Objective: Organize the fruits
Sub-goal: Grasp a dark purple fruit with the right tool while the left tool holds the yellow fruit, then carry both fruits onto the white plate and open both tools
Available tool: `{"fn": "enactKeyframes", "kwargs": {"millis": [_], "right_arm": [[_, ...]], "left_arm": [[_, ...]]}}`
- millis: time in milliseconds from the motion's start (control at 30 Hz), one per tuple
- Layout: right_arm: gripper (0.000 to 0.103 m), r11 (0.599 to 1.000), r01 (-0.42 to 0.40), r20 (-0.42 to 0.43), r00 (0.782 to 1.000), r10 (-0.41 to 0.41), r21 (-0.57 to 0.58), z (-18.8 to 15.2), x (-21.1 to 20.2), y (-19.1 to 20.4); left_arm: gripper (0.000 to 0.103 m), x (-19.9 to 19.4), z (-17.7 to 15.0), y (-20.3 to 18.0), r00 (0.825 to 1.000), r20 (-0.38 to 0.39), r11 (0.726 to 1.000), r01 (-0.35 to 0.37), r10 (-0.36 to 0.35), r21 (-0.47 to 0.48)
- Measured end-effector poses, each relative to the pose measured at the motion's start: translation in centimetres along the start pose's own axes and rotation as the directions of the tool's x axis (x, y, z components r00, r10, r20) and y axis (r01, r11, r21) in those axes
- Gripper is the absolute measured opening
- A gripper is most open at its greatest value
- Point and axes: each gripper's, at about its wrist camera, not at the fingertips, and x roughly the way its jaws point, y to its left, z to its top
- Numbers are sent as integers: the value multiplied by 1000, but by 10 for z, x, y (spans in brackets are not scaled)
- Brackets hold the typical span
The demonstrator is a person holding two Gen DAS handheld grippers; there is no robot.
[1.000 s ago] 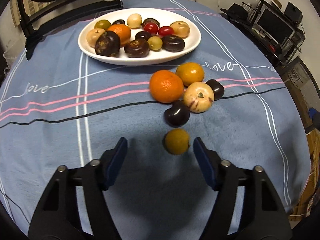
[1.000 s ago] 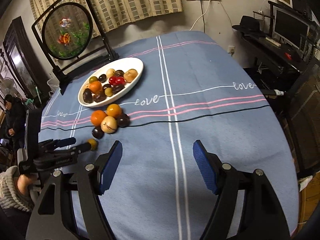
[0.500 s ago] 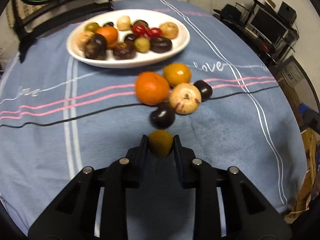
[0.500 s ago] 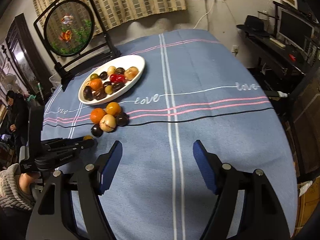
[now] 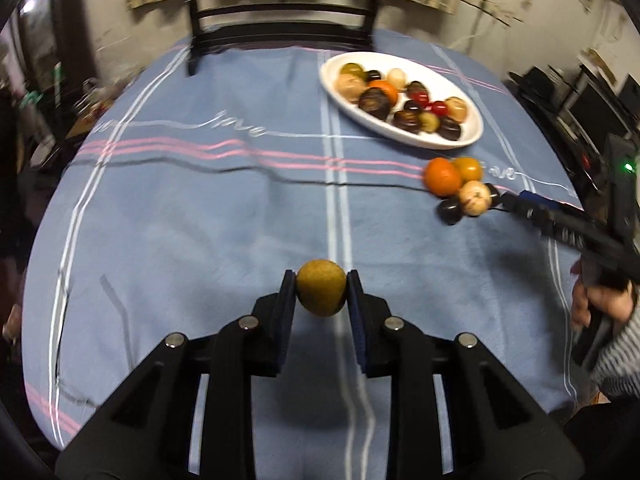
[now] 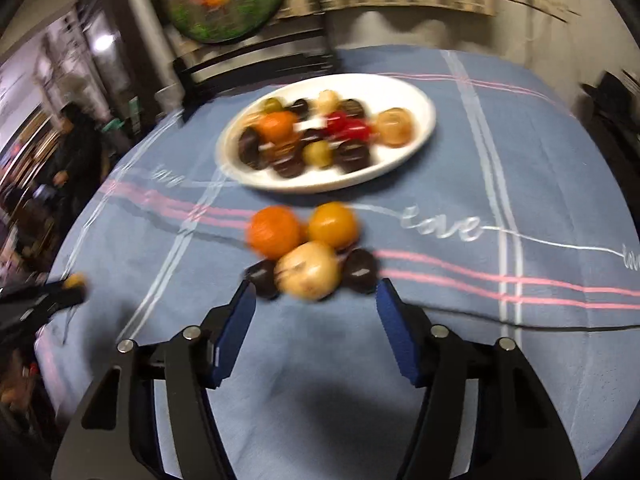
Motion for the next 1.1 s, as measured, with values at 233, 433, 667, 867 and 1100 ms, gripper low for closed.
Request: {"fn": "enactKeyframes", "kwargs": {"millis": [233,433,667,867,1100], "right_arm": [[54,999,39,-16,999,-39,-12,0,9,-22],[46,998,21,-39,999,-24,-58,4,29,-14],[30,994,-29,-68,997,22,-109,8,44,-1],[27,998,-45,-61,997,42,-54,2,30,-6],[28,998,-63,-61,996,63,4,-35,-13,-6]], "left_arm": [[25,-6,-9,8,1000,-12,1000,-21,21,-21],[26,-6,-5,-1,1000,-11,1000,-17,18,9],[26,-7,-6,1,1000,-19,1000,-23,23,-6],[26,-9,-5,0,1000,-10,1000,-8,7,-12],[26,-1,3,-16,999,-3,998,54,-54,21]]}}
